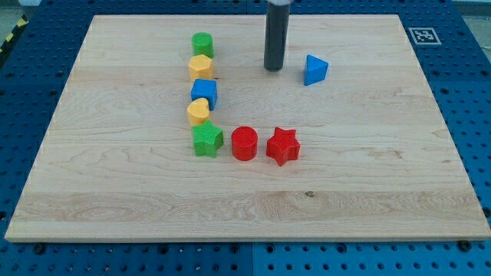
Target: Push the blue triangle closer to red star
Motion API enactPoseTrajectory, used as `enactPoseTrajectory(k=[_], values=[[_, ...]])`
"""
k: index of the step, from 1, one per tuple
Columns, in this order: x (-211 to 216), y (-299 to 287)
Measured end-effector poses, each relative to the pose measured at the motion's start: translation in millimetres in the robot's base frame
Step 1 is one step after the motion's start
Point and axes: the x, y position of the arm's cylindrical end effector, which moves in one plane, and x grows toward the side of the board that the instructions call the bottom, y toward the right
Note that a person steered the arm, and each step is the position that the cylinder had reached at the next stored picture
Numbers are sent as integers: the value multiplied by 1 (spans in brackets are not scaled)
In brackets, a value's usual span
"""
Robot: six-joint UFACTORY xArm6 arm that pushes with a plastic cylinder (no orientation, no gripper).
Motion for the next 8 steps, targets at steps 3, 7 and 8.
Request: enactPoseTrajectory(k=[3, 7, 8], values=[[16, 24], [41, 79], [41, 97]])
